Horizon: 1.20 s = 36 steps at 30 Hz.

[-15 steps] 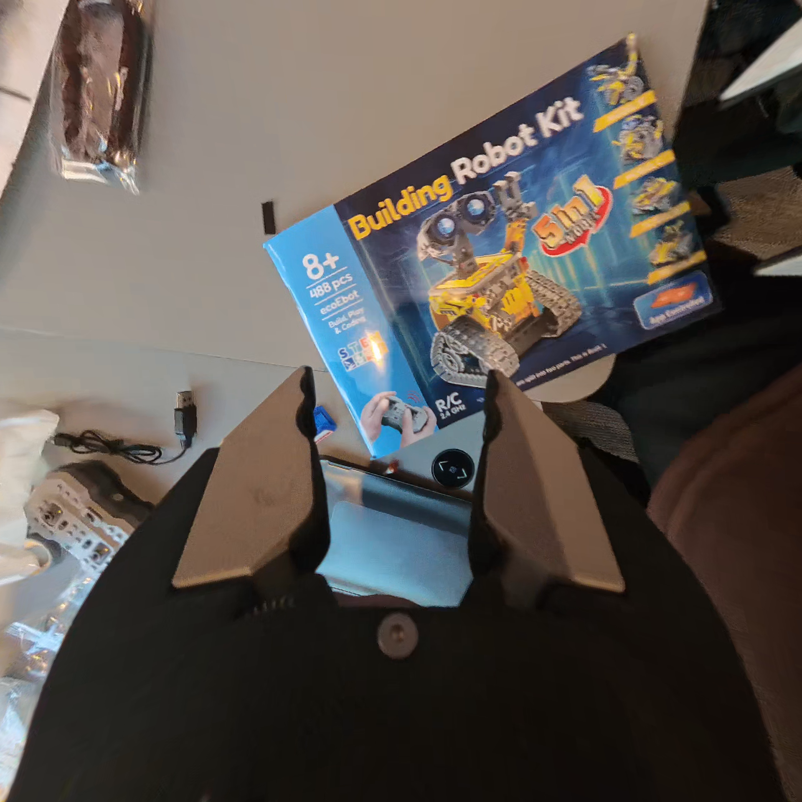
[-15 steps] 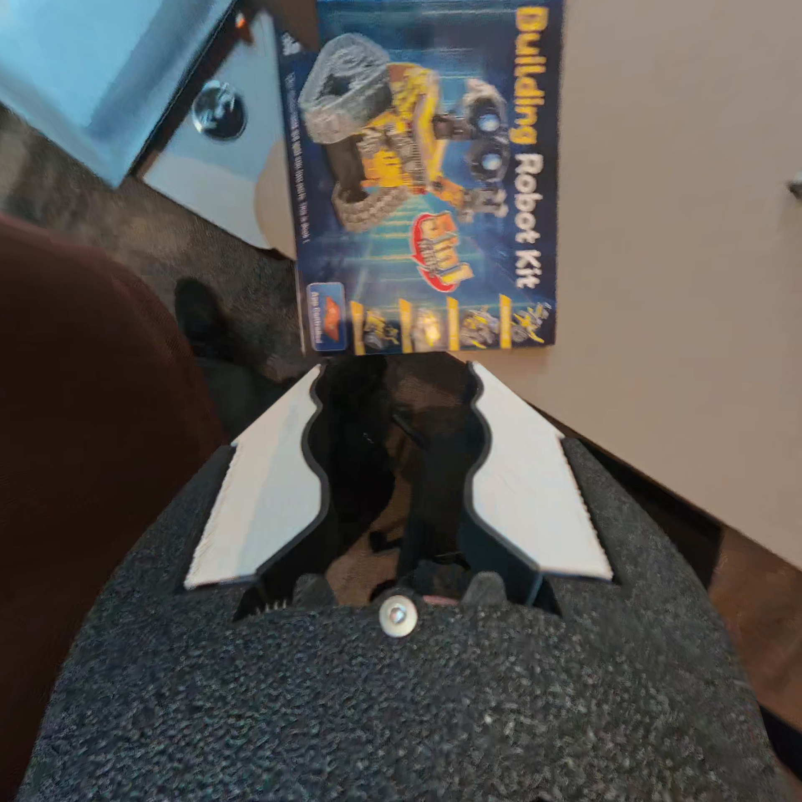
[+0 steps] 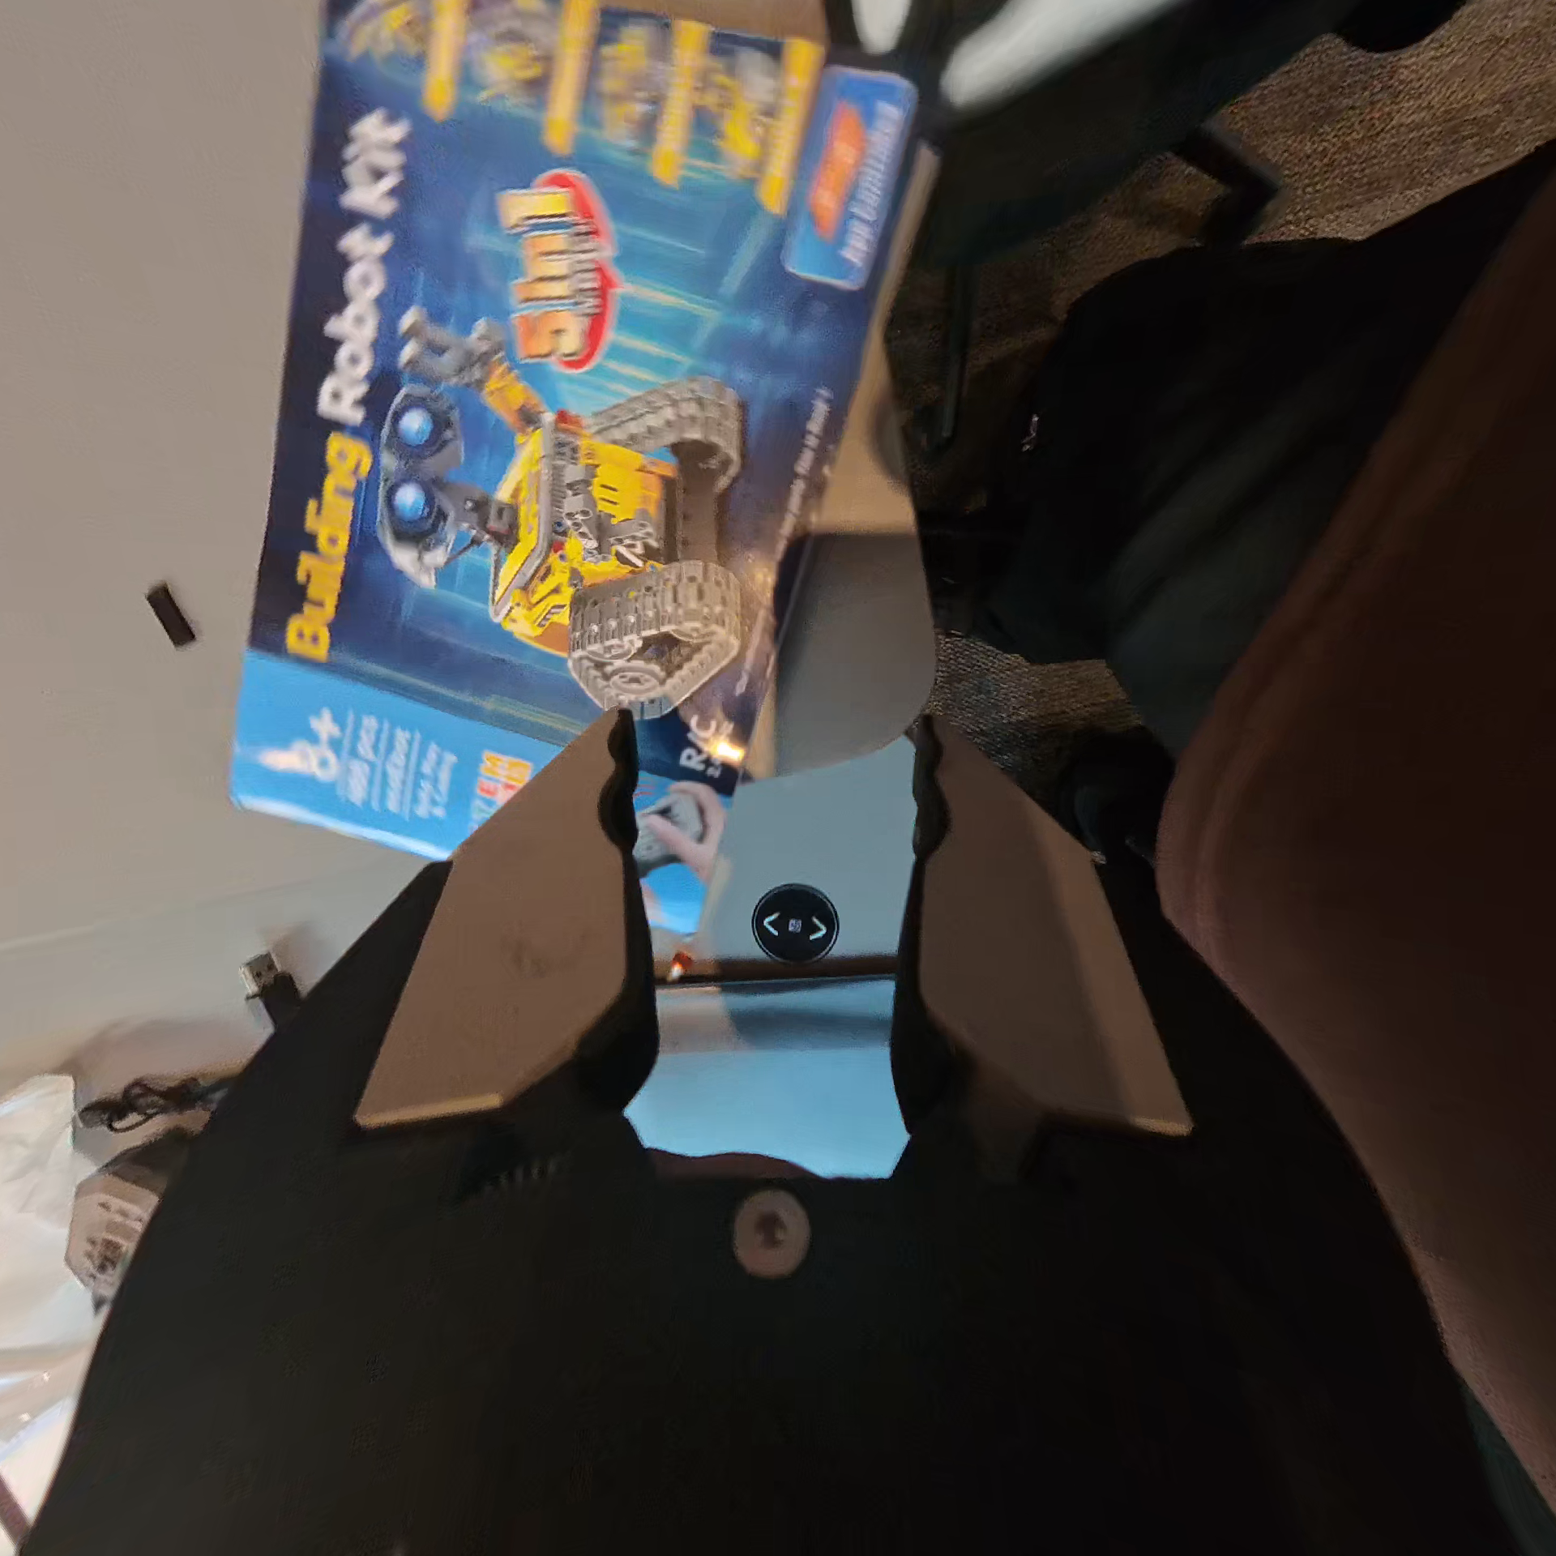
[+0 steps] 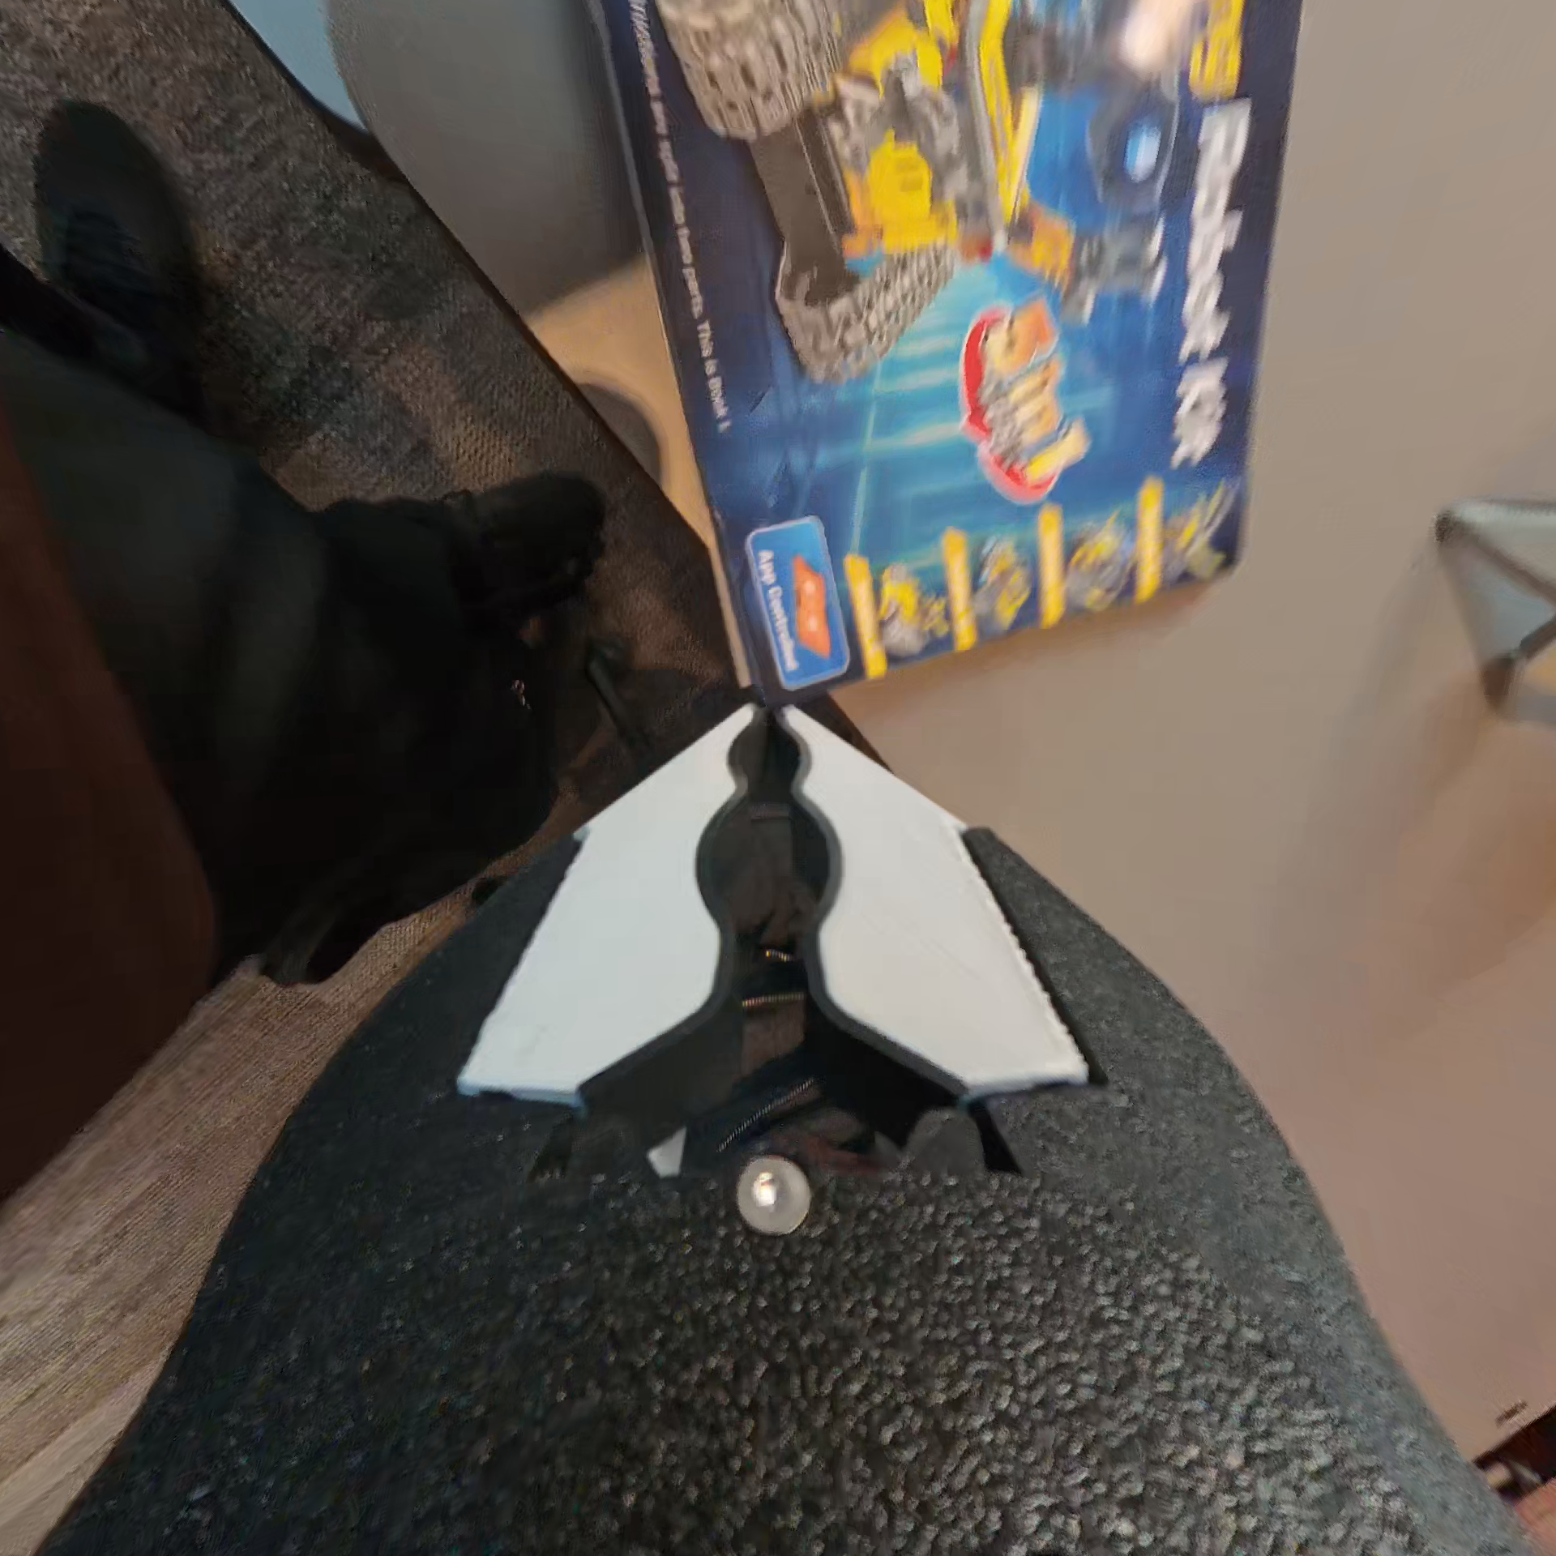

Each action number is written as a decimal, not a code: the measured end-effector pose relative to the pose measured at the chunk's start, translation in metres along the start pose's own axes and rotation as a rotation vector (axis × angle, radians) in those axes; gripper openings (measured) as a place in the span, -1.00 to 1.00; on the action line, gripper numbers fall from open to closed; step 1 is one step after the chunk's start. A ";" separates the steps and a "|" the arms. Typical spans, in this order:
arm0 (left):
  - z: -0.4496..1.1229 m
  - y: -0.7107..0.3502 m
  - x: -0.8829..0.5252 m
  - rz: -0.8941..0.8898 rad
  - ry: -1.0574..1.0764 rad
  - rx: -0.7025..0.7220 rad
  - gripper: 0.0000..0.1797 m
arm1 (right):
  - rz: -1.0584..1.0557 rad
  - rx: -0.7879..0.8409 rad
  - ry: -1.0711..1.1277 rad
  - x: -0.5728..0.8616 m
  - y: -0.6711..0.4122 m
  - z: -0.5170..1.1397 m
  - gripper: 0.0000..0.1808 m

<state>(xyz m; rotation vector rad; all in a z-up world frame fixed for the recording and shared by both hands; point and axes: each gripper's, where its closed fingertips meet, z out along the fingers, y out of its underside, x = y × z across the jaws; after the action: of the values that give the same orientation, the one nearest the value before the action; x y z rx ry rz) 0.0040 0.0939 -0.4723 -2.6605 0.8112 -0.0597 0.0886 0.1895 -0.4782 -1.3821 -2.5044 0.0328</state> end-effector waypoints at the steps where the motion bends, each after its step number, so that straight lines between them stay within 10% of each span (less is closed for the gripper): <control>1: 0.000 -0.005 0.002 0.012 0.005 0.005 -0.29 | 0.019 -0.011 -0.001 0.006 0.009 0.001 -0.86; 16: -0.002 0.017 -0.024 -0.199 -0.025 0.017 -0.46 | 0.960 0.317 -0.439 0.010 -0.013 -0.012 -0.73; 21: -0.011 0.024 -0.025 -0.564 0.091 0.112 -0.12 | 1.010 0.387 -0.443 0.015 -0.018 -0.018 -0.64; 30: -0.013 0.037 -0.050 0.433 -0.424 0.046 -0.18 | 0.738 0.319 -0.368 -0.012 -0.030 -0.022 -0.64; 36: 0.006 0.026 -0.043 0.654 -0.425 0.033 -0.62 | 0.725 0.335 -0.370 -0.021 -0.044 -0.031 -0.64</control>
<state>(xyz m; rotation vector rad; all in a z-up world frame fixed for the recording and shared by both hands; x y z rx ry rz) -0.0449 0.0989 -0.4842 -2.1273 1.4399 0.6215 0.0706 0.1448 -0.4460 -2.1756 -1.9541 0.8730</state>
